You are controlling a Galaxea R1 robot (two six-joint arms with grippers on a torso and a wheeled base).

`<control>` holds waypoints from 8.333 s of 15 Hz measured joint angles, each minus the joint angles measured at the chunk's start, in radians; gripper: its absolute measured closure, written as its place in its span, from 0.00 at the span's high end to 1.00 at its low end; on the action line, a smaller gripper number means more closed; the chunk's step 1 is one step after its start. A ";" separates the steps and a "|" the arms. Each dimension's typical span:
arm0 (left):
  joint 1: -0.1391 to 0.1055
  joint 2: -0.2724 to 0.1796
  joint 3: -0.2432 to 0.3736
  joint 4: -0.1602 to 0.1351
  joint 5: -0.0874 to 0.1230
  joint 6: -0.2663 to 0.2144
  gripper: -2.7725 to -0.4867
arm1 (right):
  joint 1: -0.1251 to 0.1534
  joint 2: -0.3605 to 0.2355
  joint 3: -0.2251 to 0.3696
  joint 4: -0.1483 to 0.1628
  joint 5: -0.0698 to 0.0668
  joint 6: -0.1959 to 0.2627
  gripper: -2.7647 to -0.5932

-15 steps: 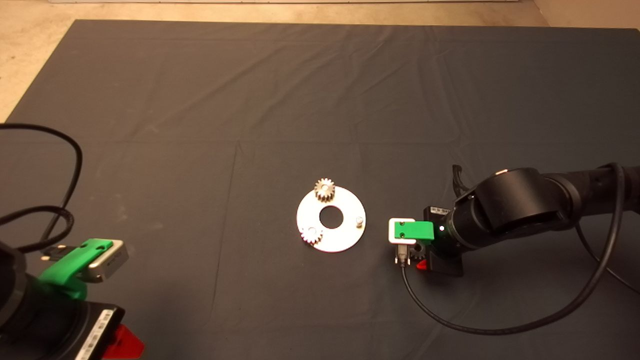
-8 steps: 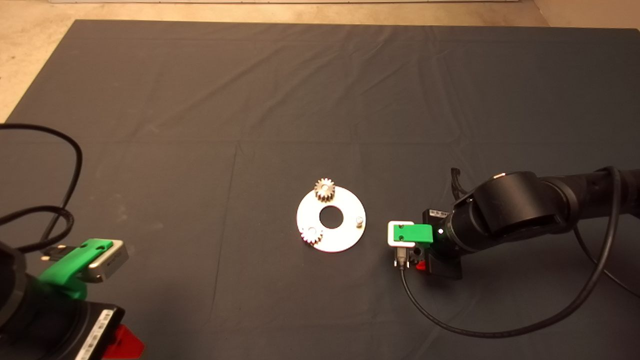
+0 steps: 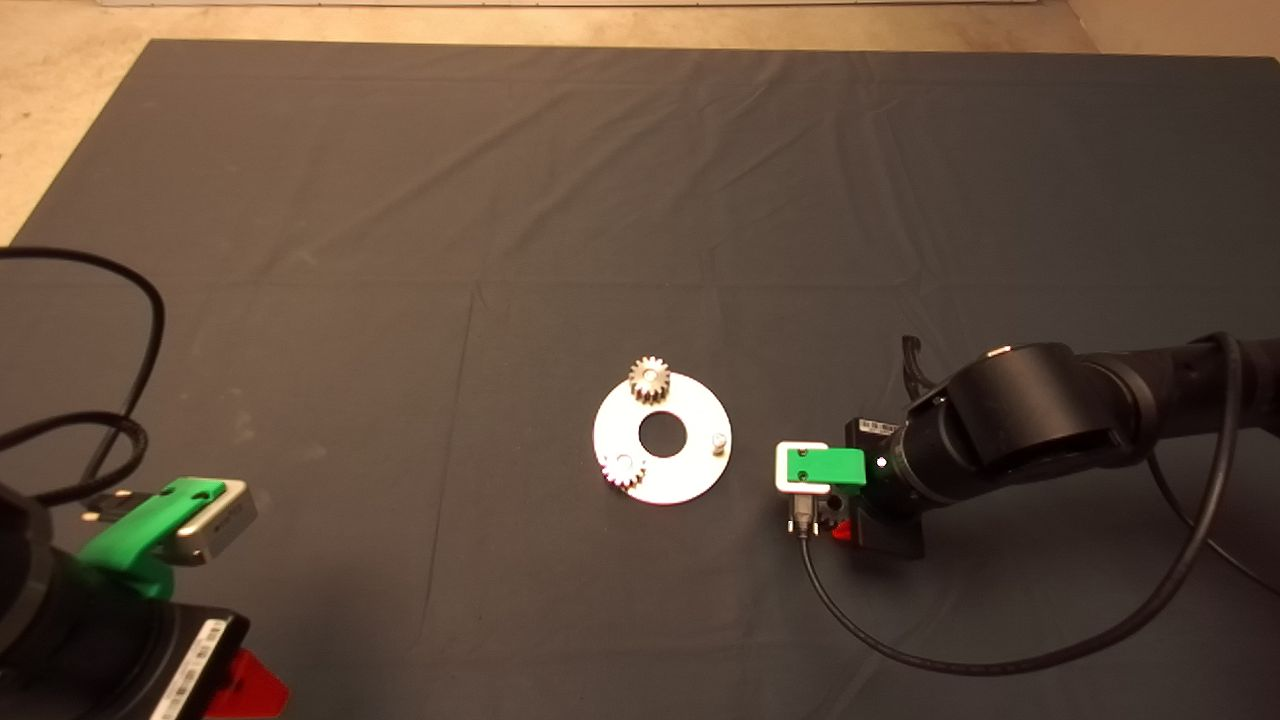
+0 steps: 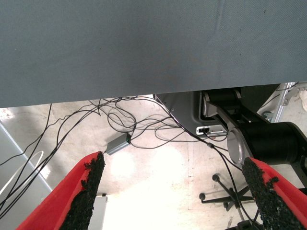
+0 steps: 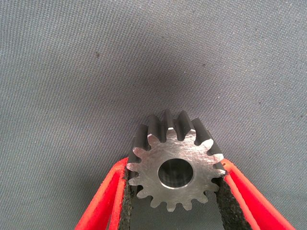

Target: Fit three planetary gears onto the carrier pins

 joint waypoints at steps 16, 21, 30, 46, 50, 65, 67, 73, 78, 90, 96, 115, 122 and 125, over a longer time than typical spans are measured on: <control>0.000 0.002 0.000 -0.004 0.000 -0.001 0.68 | 0.163 0.104 -0.008 0.118 -0.001 0.225 0.21; 0.000 0.003 0.000 -0.004 0.000 -0.001 0.68 | 0.177 0.177 -0.121 0.198 -0.003 0.247 0.21; 0.000 0.003 0.000 -0.004 0.000 -0.001 0.68 | 0.237 0.252 -0.213 0.265 -0.004 0.252 0.21; 0.000 0.000 0.000 -0.005 0.000 -0.001 0.68 | 0.243 0.316 -0.244 0.283 -0.003 0.254 0.21; 0.000 0.000 0.000 -0.005 0.000 -0.001 0.68 | 0.230 0.317 -0.246 0.283 -0.003 0.254 0.21; 0.000 -0.014 0.000 -0.007 0.000 -0.001 0.68 | 0.203 0.322 -0.246 0.238 -0.003 0.253 0.21; 0.000 -0.017 0.000 -0.007 0.000 -0.001 0.68 | 0.194 0.322 -0.246 0.227 -0.004 0.253 0.21; 0.000 -0.017 0.000 -0.007 0.000 -0.001 0.68 | 0.194 0.322 -0.246 0.196 -0.003 0.253 0.21; 0.000 -0.017 0.000 -0.007 0.000 -0.001 0.68 | 0.194 0.322 -0.246 0.175 -0.003 0.253 0.21; 0.000 -0.017 0.000 -0.007 0.000 -0.001 0.68 | 0.194 0.338 -0.246 0.161 -0.003 0.253 0.21; 0.000 -0.017 0.000 -0.007 0.000 -0.001 0.68 | 0.191 0.338 -0.247 0.161 -0.003 0.253 0.21; 0.000 -0.016 0.000 -0.007 0.000 -0.001 0.68 | 0.172 0.337 -0.264 0.146 -0.001 0.253 0.21; 0.000 -0.016 0.000 -0.007 0.000 -0.001 0.68 | 0.172 0.335 -0.266 0.146 0.003 0.253 0.21; 0.000 -0.016 0.000 -0.007 0.000 -0.001 0.68 | 0.172 0.335 -0.266 0.146 0.003 0.253 0.21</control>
